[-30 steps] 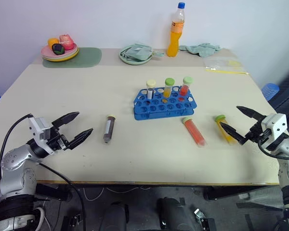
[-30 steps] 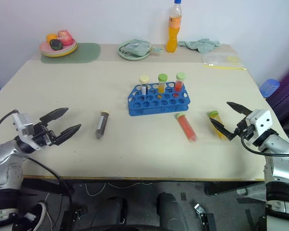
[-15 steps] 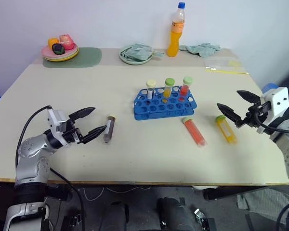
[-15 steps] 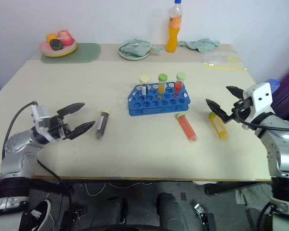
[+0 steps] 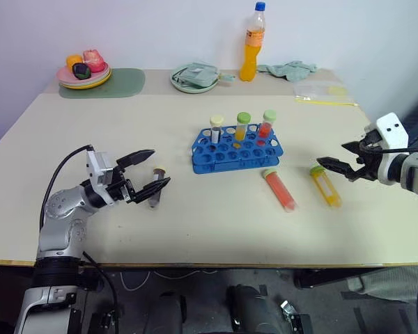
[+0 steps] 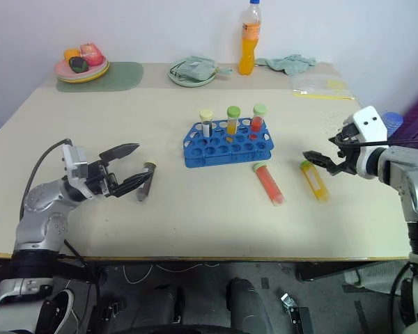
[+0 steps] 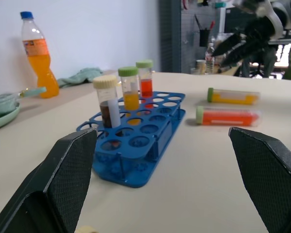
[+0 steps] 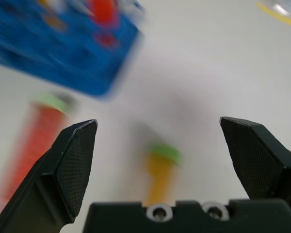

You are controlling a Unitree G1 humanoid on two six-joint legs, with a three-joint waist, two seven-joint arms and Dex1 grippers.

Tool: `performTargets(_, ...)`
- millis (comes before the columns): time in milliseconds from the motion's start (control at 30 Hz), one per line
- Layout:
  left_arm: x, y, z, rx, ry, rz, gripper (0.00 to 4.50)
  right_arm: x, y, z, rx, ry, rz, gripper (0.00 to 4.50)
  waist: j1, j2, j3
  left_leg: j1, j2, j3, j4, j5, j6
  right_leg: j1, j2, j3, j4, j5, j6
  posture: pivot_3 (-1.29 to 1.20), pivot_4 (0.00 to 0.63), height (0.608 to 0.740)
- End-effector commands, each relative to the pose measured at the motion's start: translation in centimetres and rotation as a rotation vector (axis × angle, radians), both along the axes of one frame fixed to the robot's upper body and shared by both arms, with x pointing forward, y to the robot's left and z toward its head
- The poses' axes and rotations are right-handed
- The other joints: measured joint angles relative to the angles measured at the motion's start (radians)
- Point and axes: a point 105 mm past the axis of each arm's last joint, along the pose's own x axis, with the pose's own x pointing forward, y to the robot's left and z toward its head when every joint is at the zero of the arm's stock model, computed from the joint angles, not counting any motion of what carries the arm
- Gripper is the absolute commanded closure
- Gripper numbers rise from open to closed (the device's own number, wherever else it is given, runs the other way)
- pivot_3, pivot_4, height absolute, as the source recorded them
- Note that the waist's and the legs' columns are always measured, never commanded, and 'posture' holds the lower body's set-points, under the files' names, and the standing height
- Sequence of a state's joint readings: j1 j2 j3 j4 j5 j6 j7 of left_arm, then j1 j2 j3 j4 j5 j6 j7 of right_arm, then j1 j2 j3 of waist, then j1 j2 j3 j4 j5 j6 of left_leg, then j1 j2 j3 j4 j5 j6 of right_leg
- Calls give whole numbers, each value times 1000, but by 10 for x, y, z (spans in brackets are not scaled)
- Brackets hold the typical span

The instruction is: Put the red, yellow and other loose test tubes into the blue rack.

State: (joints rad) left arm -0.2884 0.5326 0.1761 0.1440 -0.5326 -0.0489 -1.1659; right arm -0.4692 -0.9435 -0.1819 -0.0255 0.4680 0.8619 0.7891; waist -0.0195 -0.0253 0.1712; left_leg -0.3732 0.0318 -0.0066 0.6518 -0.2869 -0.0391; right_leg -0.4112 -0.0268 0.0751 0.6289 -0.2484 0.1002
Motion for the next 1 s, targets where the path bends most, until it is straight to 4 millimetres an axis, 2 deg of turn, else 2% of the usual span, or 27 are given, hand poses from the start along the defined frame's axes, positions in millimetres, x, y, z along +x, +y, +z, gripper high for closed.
performTargets(33,-3,11,9,15,-32,26,39,-7,9,8,54,4,7,0,1,0,0,0,0,0,0,0,0,0,0,0,0,0,0,0,150,740)
performTargets(133,-6,11,11,25,-37,15,39,-3,18,3,60,53,-67,0,2,0,0,0,0,0,0,0,0,0,0,0,0,-1,-1,0,150,740)
performTargets(333,-12,10,15,11,-14,-41,39,-6,59,-12,15,255,-160,0,-4,0,0,-1,0,0,0,0,0,-3,0,0,2,-1,-3,0,150,740)
performTargets(633,-21,11,11,-29,81,-112,39,-9,65,-33,-115,348,-180,0,0,0,0,-3,0,0,-1,0,0,-3,-2,0,-1,-2,-3,0,150,740)
performTargets(1000,-37,14,8,-3,158,-183,39,-1,81,-42,-114,381,-175,0,-25,0,0,-2,0,0,-2,0,0,-4,0,0,0,-2,-3,0,150,740)
